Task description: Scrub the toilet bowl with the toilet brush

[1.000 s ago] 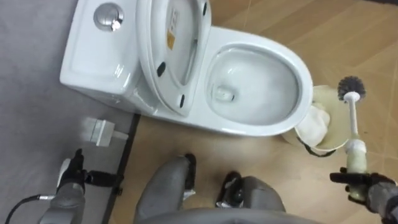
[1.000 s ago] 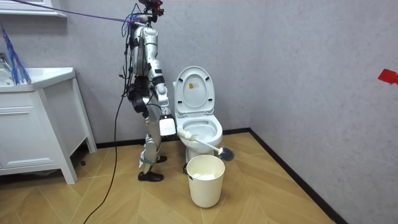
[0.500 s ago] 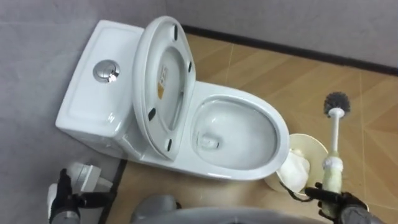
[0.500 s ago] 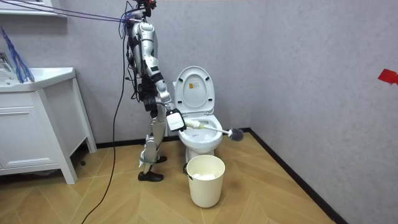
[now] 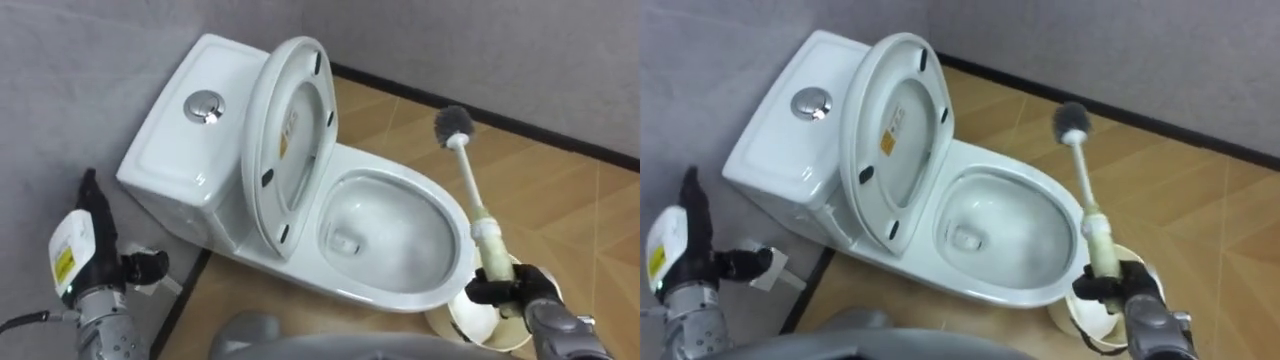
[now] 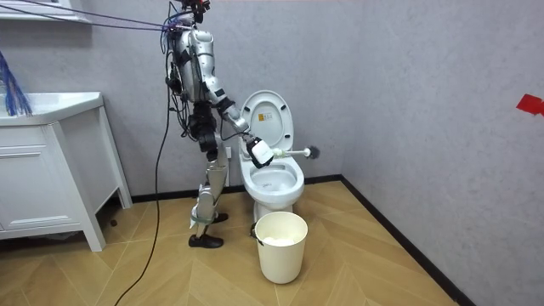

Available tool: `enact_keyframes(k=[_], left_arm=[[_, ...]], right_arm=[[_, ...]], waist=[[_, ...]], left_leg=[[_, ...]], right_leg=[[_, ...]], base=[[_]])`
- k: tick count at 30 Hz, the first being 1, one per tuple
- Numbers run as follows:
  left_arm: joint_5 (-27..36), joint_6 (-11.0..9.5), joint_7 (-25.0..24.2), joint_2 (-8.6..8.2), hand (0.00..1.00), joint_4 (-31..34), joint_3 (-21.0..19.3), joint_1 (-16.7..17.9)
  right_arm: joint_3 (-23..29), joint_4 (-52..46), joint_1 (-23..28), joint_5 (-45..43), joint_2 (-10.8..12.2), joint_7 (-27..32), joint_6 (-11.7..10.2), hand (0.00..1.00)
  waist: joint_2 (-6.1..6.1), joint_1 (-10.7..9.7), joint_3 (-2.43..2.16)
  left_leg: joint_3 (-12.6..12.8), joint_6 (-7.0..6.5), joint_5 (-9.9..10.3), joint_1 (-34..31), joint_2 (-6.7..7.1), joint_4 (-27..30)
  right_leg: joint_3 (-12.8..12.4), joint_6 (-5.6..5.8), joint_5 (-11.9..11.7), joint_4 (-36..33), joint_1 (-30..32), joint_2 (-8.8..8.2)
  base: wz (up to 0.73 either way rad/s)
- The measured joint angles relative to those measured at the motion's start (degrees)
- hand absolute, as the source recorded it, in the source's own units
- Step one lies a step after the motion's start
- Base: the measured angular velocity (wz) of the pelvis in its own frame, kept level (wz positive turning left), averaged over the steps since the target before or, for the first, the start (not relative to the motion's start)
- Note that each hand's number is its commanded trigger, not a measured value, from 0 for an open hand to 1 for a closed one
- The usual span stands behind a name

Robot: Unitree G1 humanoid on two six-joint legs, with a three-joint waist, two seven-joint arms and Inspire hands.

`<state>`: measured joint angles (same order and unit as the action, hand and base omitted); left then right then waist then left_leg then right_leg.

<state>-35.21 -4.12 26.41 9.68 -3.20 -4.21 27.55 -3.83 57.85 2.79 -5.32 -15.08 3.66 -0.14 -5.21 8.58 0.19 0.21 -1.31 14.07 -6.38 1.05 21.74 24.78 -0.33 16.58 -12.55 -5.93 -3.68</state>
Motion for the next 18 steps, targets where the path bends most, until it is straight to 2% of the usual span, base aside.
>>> enact_keyframes(k=[3,6,10,12,14,18], left_arm=[[-3.3,-2.2,1.3,0.09,0.0,2.3,0.4,-0.2],[-4.5,-3.3,2.5,0.35,0.0,3.1,1.7,-0.4],[-6.5,-3.4,2.8,0.57,0.0,3.2,3.9,-0.8],[-8.6,-3.5,2.8,0.68,0.0,3.5,4.8,-1.1],[-10.1,-3.7,2.8,0.92,0.0,4.3,5.3,-1.2],[-13.8,-4.1,2.8,2.94,0.0,4.4,6.9,-2.0]], right_arm=[[-0.1,-0.2,0.7,-6.0,1.3,-0.2,-1.9,1.0],[-1.1,-0.2,1.1,-9.8,1.9,-0.2,-1.8,1.0],[-2.5,-0.1,1.5,-15.8,2.0,-1.5,-1.8,1.0],[-2.8,0.3,2.3,-19.5,2.0,-1.9,-1.9,1.0],[-2.8,0.6,3.0,-21.8,2.0,-2.0,-2.3,1.0],[-2.7,2.2,3.1,-26.7,1.4,-2.9,-2.9,1.0]], waist=[[-0.3,-0.1,-0.09],[-0.01,0.0,-0.02],[0.88,-0.2,-0.18],[1.39,-0.6,-0.46],[1.52,-0.6,-0.51],[1.42,-1.6,-0.43]], left_leg=[[-0.3,0.0,0.0,0.0,0.13,-0.1],[-0.4,0.0,0.0,0.0,0.18,-0.3],[-0.4,0.03,0.0,-0.1,0.17,-0.5],[-0.4,0.03,0.0,-0.1,0.19,-0.5],[-0.5,0.03,0.0,0.0,0.18,-0.5],[-0.4,0.03,0.0,0.0,0.1,-0.4]], right_leg=[[0.0,0.1,-0.1,0.0,-0.1,-0.03],[-0.2,0.12,-0.1,-0.1,0.2,0.0],[-0.7,0.06,-0.1,-0.1,0.3,0.35],[-0.9,0.02,-0.2,-0.1,0.3,0.07],[-1.0,0.01,-0.2,-0.1,0.3,0.06],[-1.0,0.01,-0.2,-0.4,0.4,0.03]], base=[[0.01],[-0.02],[-0.01],[0.0],[0.0],[-0.01]])
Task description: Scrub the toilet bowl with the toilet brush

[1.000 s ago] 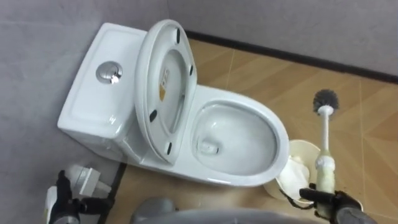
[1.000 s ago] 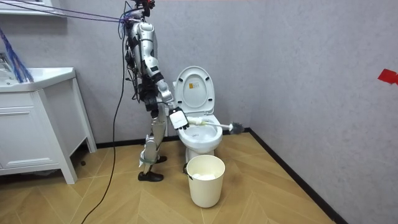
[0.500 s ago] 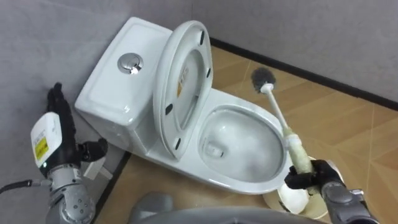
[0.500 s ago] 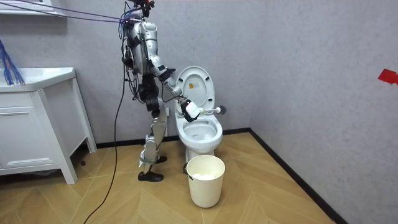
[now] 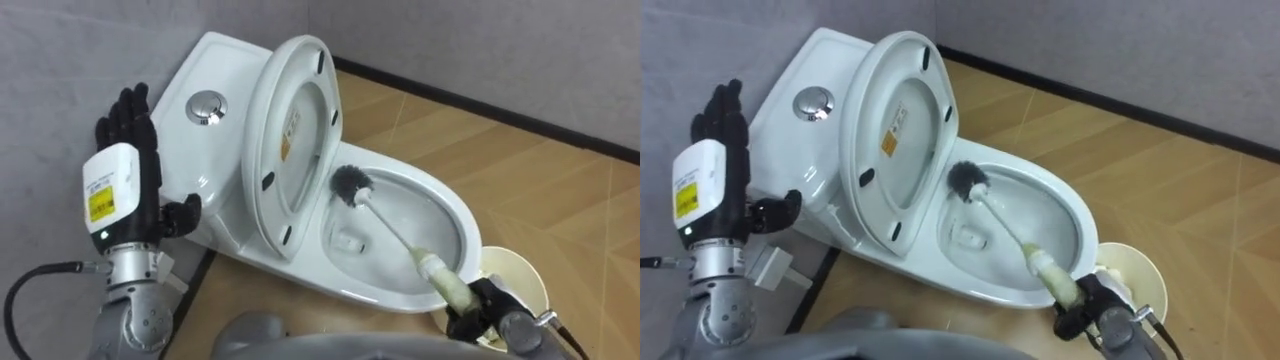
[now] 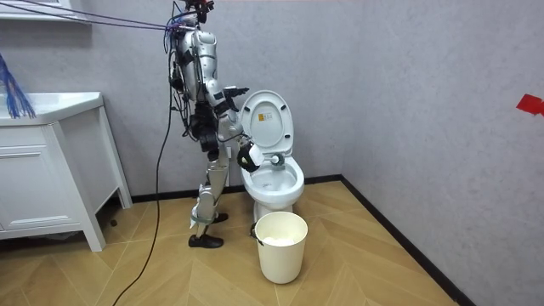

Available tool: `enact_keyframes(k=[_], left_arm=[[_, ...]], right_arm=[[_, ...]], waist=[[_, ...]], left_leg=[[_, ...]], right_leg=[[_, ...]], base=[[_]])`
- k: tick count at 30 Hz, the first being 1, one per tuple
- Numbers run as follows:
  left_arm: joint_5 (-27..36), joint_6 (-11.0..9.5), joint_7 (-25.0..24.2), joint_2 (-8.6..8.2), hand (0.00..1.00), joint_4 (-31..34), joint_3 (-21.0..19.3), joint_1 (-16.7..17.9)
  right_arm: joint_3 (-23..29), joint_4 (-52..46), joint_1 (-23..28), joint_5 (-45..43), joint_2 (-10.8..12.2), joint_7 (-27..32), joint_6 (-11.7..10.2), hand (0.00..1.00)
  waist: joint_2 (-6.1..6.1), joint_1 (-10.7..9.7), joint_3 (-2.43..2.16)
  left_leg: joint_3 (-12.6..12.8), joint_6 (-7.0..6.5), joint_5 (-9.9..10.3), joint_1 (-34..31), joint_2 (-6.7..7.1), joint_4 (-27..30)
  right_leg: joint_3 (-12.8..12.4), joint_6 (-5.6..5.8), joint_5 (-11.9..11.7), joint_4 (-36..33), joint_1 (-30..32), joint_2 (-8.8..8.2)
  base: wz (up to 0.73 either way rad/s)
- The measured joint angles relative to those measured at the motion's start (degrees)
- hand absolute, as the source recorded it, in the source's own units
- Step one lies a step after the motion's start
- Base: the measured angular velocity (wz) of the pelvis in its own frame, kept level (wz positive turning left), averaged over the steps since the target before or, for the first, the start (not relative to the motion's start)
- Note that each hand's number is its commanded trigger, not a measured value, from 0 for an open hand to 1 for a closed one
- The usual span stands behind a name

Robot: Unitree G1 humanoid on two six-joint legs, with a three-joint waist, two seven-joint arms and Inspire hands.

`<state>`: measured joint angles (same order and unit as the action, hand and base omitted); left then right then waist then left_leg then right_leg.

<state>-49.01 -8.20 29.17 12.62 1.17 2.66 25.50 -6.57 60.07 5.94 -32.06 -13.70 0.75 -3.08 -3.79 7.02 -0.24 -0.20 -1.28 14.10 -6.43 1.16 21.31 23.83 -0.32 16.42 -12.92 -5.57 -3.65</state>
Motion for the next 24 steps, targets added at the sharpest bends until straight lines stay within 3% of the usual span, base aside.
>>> enact_keyframes(k=[4,7,12,17,21,24], left_arm=[[-3.0,0.4,0.0,0.37,0.0,-0.9,0.2,-0.9],[-4.7,0.8,-0.9,1.62,0.0,-3.8,0.9,-1.4],[-6.9,3.6,-2.6,2.56,0.0,-12.0,1.5,-2.1],[-8.7,4.5,-4.6,4.45,0.0,-12.1,1.9,-2.2],[-8.9,6.2,-7.8,4.61,0.0,-12.6,1.9,-2.7],[-8.7,6.2,-9.6,5.0,0.0,-14.6,1.9,-4.2]], right_arm=[[0.6,0.0,0.5,-4.2,-0.8,-1.6,1.5,1.0],[1.3,0.0,1.1,-7.4,-1.3,-3.1,2.3,1.0],[1.4,0.3,2.2,-9.3,-2.7,-5.1,3.5,1.0],[1.7,-0.2,2.2,-11.4,-4.4,-5.7,4.1,1.0],[1.6,-0.3,1.8,-12.0,-5.1,-5.8,4.5,1.0],[1.6,-0.3,0.1,-12.7,-5.7,-5.8,4.4,1.0]], waist=[[0.07,-0.7,0.15],[0.15,-1.1,0.18],[0.28,-2.1,0.28],[0.11,-2.1,0.28],[-0.2,-2.0,0.3],[0.11,-2.0,0.35]], left_leg=[[0.4,-0.02,0.0,0.0,-0.05,-0.1],[1.2,-0.07,0.0,0.1,-0.25,-0.6],[1.7,-0.05,0.0,0.4,-0.43,-0.7],[2.2,-0.04,0.0,0.2,-0.42,-0.7],[2.6,-0.05,0.0,-0.1,-0.43,-0.6],[2.6,-0.05,0.0,-2.0,-0.49,0.3]], right_leg=[[-0.3,0.01,0.0,-0.9,0.6,-0.23],[-1.2,0.0,0.0,-1.0,0.9,0.03],[-2.0,-0.1,0.0,-0.7,1.2,-0.08],[-3.1,-0.1,0.0,-0.9,1.8,-0.14],[-3.4,-0.09,0.0,-1.7,2.5,-0.3],[-3.3,-0.11,0.0,-2.5,4.4,-0.26]], base=[[-0.07],[-0.14],[-0.06],[-0.08],[-0.06],[-0.02]])
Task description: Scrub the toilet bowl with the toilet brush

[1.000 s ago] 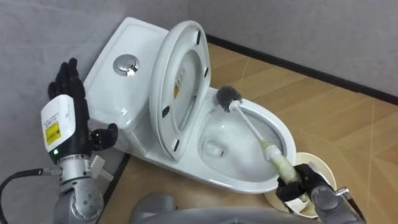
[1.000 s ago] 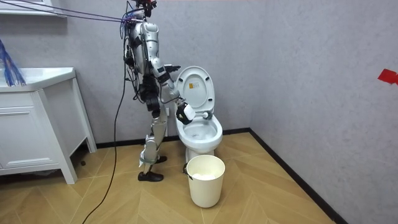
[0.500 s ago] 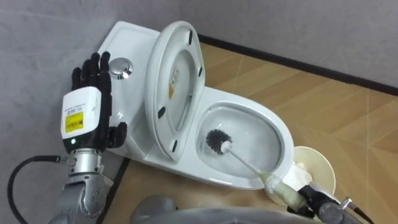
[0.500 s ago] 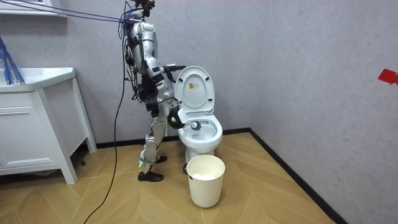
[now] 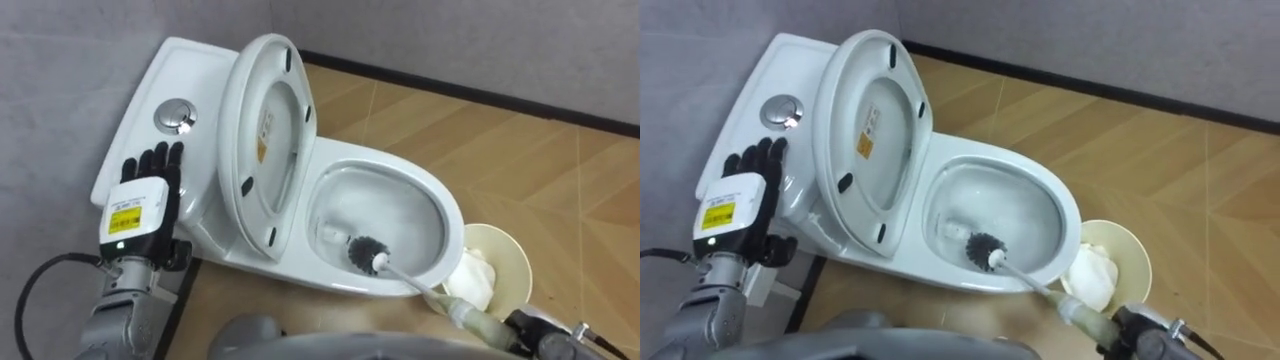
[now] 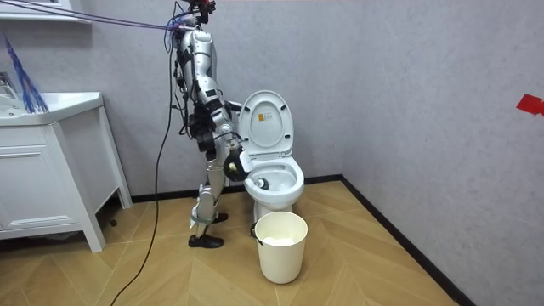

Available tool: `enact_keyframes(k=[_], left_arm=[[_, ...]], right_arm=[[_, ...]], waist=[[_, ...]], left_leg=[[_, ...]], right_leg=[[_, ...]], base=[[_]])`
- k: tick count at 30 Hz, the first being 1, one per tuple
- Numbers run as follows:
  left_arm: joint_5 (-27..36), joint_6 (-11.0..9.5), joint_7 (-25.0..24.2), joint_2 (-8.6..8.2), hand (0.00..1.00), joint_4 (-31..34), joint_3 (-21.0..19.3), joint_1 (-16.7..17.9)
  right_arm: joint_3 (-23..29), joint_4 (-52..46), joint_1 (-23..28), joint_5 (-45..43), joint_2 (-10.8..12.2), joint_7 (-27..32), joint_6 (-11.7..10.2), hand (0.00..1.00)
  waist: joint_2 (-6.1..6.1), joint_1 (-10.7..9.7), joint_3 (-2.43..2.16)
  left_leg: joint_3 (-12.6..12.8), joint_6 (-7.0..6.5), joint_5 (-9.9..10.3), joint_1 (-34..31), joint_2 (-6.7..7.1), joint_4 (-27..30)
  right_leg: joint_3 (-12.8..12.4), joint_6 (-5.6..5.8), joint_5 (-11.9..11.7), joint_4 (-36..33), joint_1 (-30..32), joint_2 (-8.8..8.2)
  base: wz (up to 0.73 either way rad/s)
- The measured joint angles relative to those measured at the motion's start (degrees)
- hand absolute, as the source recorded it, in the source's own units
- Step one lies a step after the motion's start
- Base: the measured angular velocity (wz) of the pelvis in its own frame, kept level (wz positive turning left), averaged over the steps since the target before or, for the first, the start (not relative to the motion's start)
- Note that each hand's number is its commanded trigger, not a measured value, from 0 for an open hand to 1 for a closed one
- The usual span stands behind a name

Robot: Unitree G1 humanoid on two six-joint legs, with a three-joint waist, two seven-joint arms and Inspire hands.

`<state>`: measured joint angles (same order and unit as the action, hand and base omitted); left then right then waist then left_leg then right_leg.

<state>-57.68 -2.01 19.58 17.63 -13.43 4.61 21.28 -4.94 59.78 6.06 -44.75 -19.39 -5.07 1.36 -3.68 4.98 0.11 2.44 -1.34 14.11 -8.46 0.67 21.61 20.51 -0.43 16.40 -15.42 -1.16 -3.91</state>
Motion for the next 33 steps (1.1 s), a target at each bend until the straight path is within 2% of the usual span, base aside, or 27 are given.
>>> enact_keyframes(k=[2,4,5,6,9,10,12,16,18,19,20,22,24,27,31,33], left_arm=[[0.5,-1.0,-0.3,0.7,0.0,-1.2,0.0,-1.9],[1.4,-1.6,-0.3,1.07,0.0,-2.7,0.2,-4.1],[1.5,-1.9,-0.2,1.25,0.0,-3.7,0.2,-5.8],[1.5,-2.3,-0.2,1.59,0.0,-4.6,0.4,-7.8],[1.9,-3.0,-0.2,2.12,0.0,-6.5,1.1,-11.4],[1.9,-3.3,0.0,2.25,0.0,-7.2,1.4,-12.3],[1.9,-4.1,0.6,4.03,0.0,-8.8,3.4,-16.1],[3.7,-6.5,2.0,5.83,0.0,-9.3,4.7,-20.0],[5.1,-7.6,3.5,7.19,0.0,-9.8,6.6,-22.4],[5.6,-7.9,4.1,7.59,0.0,-9.9,7.0,-22.9],[5.9,-8.6,5.2,8.04,0.0,-10.3,7.3,-23.8],[6.0,-9.3,6.3,8.35,0.0,-10.3,7.7,-25.3],[6.3,-9.8,7.6,8.64,0.0,-10.7,9.0,-27.1],[6.4,-9.8,9.5,8.76,0.0,-11.2,9.1,-28.2],[7.6,-10.2,11.9,9.15,0.0,-10.6,9.1,-27.9],[7.6,-10.4,13.2,9.95,0.0,-9.9,9.5,-27.9]], right_arm=[[-0.1,0.1,-1.0,-0.6,-1.1,0.1,-0.1,1.0],[-0.7,-0.1,-3.0,-1.7,-2.4,1.1,0.0,1.0],[-0.7,0.0,-4.6,-2.5,-3.1,2.3,0.0,1.0],[-1.0,0.0,-6.2,-3.0,-3.8,3.8,0.0,1.0],[-2.8,0.0,-10.9,-7.8,-5.9,6.9,-0.2,1.0],[-3.3,0.0,-11.7,-8.4,-6.2,7.6,-0.1,1.0],[-6.4,0.1,-15.5,-11.6,-6.8,9.9,0.0,1.0],[-10.7,-0.2,-21.4,-16.4,-9.9,13.5,-1.8,1.0],[-15.0,-1.3,-24.6,-16.6,-12.5,16.4,-1.8,1.0],[-16.0,-1.8,-25.3,-16.8,-13.0,17.1,-1.8,1.0],[-16.9,-2.4,-26.9,-17.3,-13.4,18.7,-1.8,1.0],[-18.6,-2.3,-28.7,-18.2,-13.4,21.3,-1.4,1.0],[-21.0,-2.1,-29.6,-19.2,-14.4,23.2,-0.2,1.0],[-21.4,-2.1,-29.8,-20.2,-15.3,24.0,0.7,1.0],[-22.1,-2.5,-30.9,-23.0,-16.0,24.2,1.3,1.0],[-24.4,-2.5,-33.1,-23.2,-16.9,24.8,2.4,1.0]], waist=[[0.39,0.4,0.22],[0.88,0.8,0.22],[1.51,1.2,0.22],[2.02,1.5,0.69],[2.72,2.5,1.01],[2.82,2.7,0.98],[2.43,3.5,1.2],[2.41,5.6,1.35],[2.18,6.8,1.87],[2.12,7.0,2.02],[1.89,7.8,2.47],[1.93,8.2,2.77],[1.88,9.7,2.82],[1.82,11.2,2.85],[1.86,11.4,2.84],[1.85,11.8,2.84]], left_leg=[[-0.2,-0.01,0.0,-1.5,-0.02,1.2],[-0.2,-0.03,0.0,-3.6,-0.18,2.3],[-0.2,-0.21,-0.1,-5.1,-0.34,2.7],[-0.3,-0.25,-0.1,-6.6,-0.56,3.8],[-0.3,-0.56,-0.3,-10.7,-0.86,5.4],[-0.5,-0.64,-0.4,-11.5,-0.81,5.8],[-1.0,-0.8,-1.4,-14.6,-0.7,6.4],[-0.9,-1.04,-1.7,-20.1,-0.79,9.1],[-0.8,-1.3,-1.8,-23.4,-0.59,11.1],[-1.0,-1.33,-1.7,-24.2,-0.52,11.5],[-1.1,-1.35,-1.7,-25.6,-0.36,12.3],[-2.0,-1.36,-1.7,-27.6,-0.14,13.4],[-2.8,-1.42,-1.7,-30.1,0.1,14.3],[-2.8,-1.57,-1.8,-33.3,0.14,15.1],[-2.7,-1.75,-1.9,-36.3,0.41,16.0],[-2.8,-1.77,-1.9,-38.0,0.39,16.7]], right_leg=[[0.1,-0.04,0.0,-0.6,1.0,0.11],[0.2,-0.16,0.0,-2.3,3.3,-0.06],[0.4,-0.26,-0.1,-3.6,4.8,-0.09],[0.6,-0.42,-0.1,-4.4,6.2,-0.14],[1.7,-1.09,0.0,-6.9,10.4,-0.74],[2.3,-1.26,0.2,-7.5,11.2,-1.05],[2.5,-1.49,0.6,-9.7,14.8,-1.92],[2.7,-2.09,1.0,-13.8,20.6,-2.84],[3.1,-2.28,2.0,-17.0,24.1,-4.03],[3.2,-2.36,2.2,-17.7,24.9,-4.22],[3.3,-2.52,2.5,-18.9,26.3,-4.6],[3.9,-2.6,2.9,-19.8,27.8,-4.86],[4.7,-2.62,3.0,-20.6,29.8,-5.13],[4.7,-2.63,3.0,-21.5,32.9,-5.27],[4.9,-2.74,3.2,-22.9,35.9,-5.96],[4.9,-2.81,3.3,-23.5,37.6,-6.09]], base=[[0.06],[-0.03],[0.0],[0.0],[-0.05],[0.05],[0.13],[0.03],[0.12],[0.08],[0.11],[0.17],[0.15],[0.02],[0.0],[0.0]])
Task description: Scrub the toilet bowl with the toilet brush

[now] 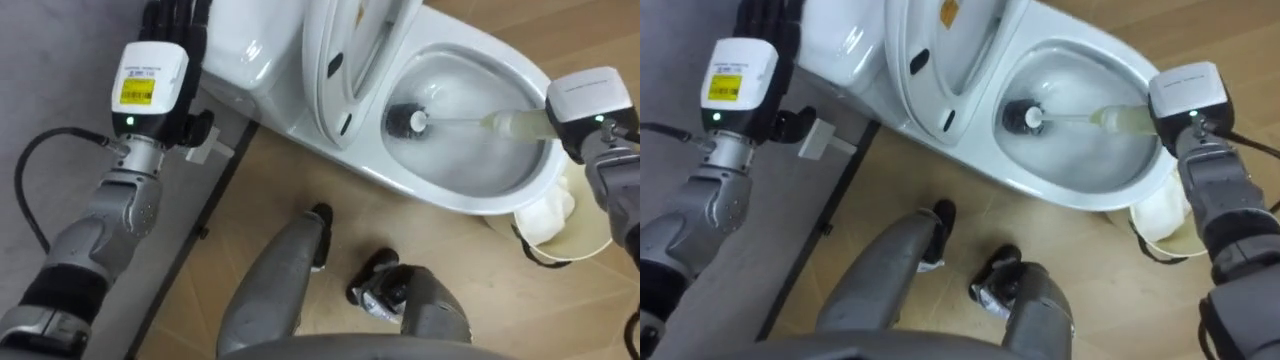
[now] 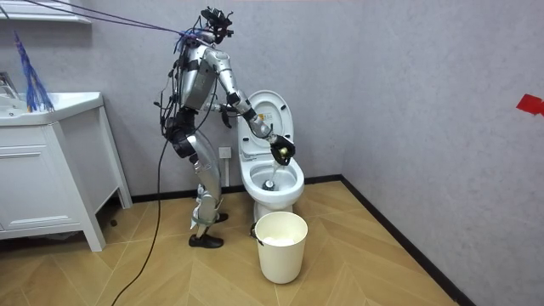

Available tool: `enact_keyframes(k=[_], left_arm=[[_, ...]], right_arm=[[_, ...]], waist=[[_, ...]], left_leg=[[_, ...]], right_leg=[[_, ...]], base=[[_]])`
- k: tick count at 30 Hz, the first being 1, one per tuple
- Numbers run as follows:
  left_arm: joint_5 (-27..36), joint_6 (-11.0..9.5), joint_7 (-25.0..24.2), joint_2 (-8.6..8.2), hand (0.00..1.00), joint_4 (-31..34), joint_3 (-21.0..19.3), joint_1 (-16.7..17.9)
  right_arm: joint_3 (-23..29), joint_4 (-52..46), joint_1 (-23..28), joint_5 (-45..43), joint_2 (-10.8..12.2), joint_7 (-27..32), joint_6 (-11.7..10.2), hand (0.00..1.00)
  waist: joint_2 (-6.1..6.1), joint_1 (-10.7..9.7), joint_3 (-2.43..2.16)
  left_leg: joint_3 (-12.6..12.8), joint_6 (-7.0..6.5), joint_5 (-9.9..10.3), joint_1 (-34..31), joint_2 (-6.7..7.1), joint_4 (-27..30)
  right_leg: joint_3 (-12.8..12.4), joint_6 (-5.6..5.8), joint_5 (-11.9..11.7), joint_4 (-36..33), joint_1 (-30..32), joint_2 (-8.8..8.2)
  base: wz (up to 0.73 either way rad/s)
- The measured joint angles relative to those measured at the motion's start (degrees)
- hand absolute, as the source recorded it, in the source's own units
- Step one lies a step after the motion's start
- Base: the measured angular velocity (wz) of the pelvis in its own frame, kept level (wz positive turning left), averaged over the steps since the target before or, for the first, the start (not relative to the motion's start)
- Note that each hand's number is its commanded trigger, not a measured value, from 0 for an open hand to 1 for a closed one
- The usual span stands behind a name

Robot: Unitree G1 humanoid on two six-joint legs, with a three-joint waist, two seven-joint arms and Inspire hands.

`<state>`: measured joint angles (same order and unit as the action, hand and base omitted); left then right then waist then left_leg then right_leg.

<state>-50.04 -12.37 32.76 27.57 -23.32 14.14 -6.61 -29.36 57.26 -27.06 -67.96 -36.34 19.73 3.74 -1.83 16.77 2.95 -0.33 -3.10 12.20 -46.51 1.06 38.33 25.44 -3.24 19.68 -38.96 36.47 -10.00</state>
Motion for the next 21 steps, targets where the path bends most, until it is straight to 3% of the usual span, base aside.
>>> enact_keyframes(k=[5,11,17,21], left_arm=[[2.1,0.1,0.7,0.6,0.0,0.5,1.8,-1.3],[3.0,0.4,1.6,1.15,0.0,1.9,2.1,-1.1],[3.1,1.0,2.6,1.23,0.0,2.4,2.4,-0.1],[3.3,1.2,2.6,1.3,0.0,2.0,2.5,0.2]], right_arm=[[-5.6,-0.6,-3.0,2.5,-0.8,0.2,2.2,1.0],[-5.2,0.1,-3.2,9.7,-0.9,0.2,3.3,1.0],[-5.8,-0.7,-3.2,8.4,-1.3,-0.6,4.0,1.0],[-7.1,-6.5,-0.9,6.9,-2.2,-2.7,6.1,1.0]], waist=[[0.01,1.1,0.01],[0.1,0.7,0.08],[0.5,0.8,0.29],[1.3,0.7,0.46]], left_leg=[[0.0,-0.07,0.1,-0.9,-0.25,0.3],[-0.4,-0.1,0.0,-2.5,-0.15,0.4],[0.1,-0.15,0.0,-3.2,-0.17,0.5],[-0.1,-0.12,0.0,-2.5,-0.46,0.4]], right_leg=[[0.1,-0.05,0.0,-0.1,0.8,0.12],[0.7,-0.14,0.0,-0.3,2.0,0.04],[0.7,-0.24,0.1,-1.0,3.1,-0.39],[0.9,-0.25,0.1,0.1,2.0,0.18]], base=[[0.0],[0.02],[-0.01],[0.0]])
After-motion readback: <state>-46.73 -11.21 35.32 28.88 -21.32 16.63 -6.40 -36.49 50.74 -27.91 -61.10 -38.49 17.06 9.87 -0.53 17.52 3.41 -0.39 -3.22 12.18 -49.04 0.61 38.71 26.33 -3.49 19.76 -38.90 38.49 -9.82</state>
